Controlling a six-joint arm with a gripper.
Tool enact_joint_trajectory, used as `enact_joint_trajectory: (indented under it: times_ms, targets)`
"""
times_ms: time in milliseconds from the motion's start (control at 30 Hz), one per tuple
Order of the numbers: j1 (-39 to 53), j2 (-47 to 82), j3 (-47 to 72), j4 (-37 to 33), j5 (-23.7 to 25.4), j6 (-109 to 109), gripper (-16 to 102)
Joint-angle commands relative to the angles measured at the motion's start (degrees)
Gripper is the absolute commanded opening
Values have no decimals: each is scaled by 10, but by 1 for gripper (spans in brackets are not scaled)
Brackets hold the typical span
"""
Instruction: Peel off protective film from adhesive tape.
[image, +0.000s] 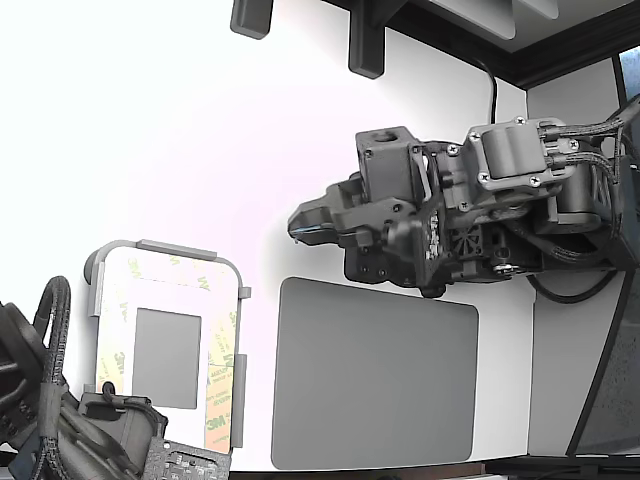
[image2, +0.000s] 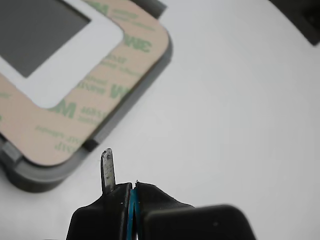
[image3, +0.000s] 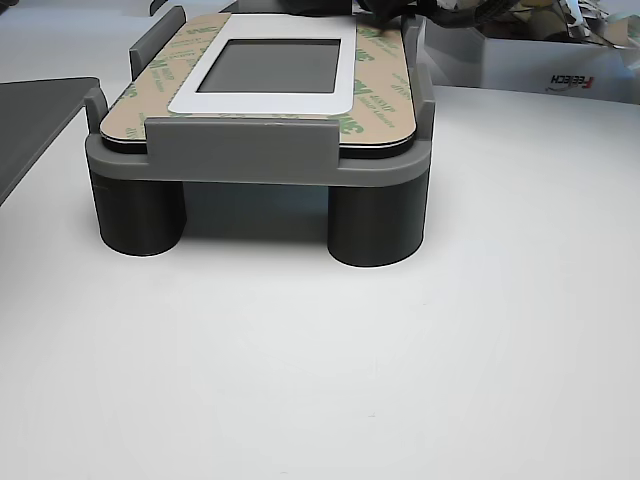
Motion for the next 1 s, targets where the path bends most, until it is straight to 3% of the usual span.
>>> enact_joint_trajectory:
  times_ms: [0, 133, 400, 633, 833, 967]
  targets:
    - [-8, -11, -13, -26, 13, -279, -11]
    - [-8, -73, -13, -102, 17, -280, -11]
    - [-8, -214, -23, -229, -31, -354, -12]
    - [11, -326, -78, -269, -54, -426, -12]
    - [76, -425, -156, -267, -16, -459, -12]
    - [127, -474, -214, -223, 18, -508, -12]
